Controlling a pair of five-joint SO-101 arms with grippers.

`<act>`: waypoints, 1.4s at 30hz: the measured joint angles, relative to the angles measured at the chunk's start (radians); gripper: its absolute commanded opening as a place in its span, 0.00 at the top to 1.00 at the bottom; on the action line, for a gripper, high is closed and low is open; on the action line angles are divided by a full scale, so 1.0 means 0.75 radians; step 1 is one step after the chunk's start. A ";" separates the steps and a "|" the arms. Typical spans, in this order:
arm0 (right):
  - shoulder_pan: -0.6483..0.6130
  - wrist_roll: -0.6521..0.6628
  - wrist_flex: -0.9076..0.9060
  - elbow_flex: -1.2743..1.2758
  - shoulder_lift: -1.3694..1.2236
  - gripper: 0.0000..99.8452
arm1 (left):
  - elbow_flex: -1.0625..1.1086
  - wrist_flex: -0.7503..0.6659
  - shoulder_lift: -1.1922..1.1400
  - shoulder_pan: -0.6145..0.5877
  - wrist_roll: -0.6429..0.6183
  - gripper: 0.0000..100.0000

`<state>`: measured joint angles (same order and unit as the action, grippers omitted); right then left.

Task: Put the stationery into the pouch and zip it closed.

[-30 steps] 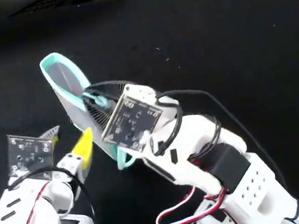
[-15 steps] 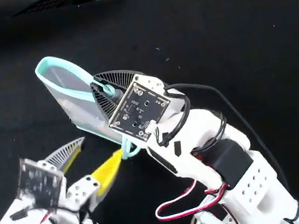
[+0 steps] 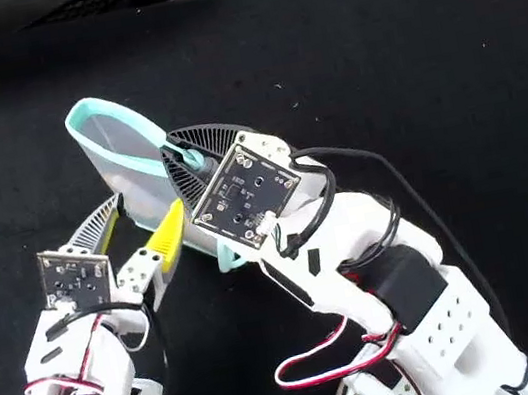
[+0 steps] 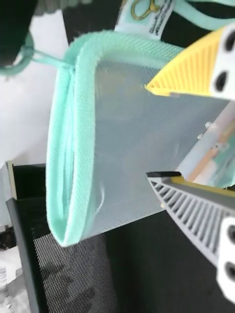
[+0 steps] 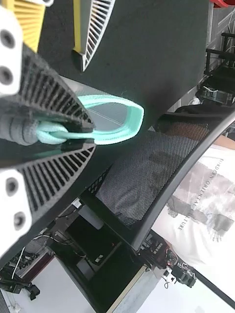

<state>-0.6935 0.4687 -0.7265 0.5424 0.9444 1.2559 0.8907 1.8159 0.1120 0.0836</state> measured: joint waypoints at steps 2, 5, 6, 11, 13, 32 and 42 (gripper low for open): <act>0.000 0.000 0.000 0.000 0.000 0.99 | 0.002 -0.006 0.000 -0.012 0.000 0.73; -0.004 0.000 -0.016 0.000 0.012 0.99 | 0.008 -0.020 0.000 -0.070 0.000 0.73; -0.027 0.008 -0.033 0.000 0.020 0.99 | 0.025 -0.037 0.000 -0.090 0.000 0.73; -0.243 0.158 -0.135 -0.008 0.102 0.99 | 0.139 -0.172 -0.004 -0.123 0.000 0.73; -0.286 0.186 -0.153 -0.014 0.137 0.99 | 0.143 -0.190 -0.010 -0.129 0.000 0.73; 0.569 0.041 -0.080 0.164 0.125 0.80 | -0.039 0.055 0.000 -0.192 -0.002 0.73; 1.013 -0.313 0.055 0.295 -0.550 0.86 | 0.068 -0.023 -0.004 -0.184 -0.002 0.73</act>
<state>0.0660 0.2340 -0.6851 0.7633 0.5317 1.3065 0.8738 1.8128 -0.0261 0.0821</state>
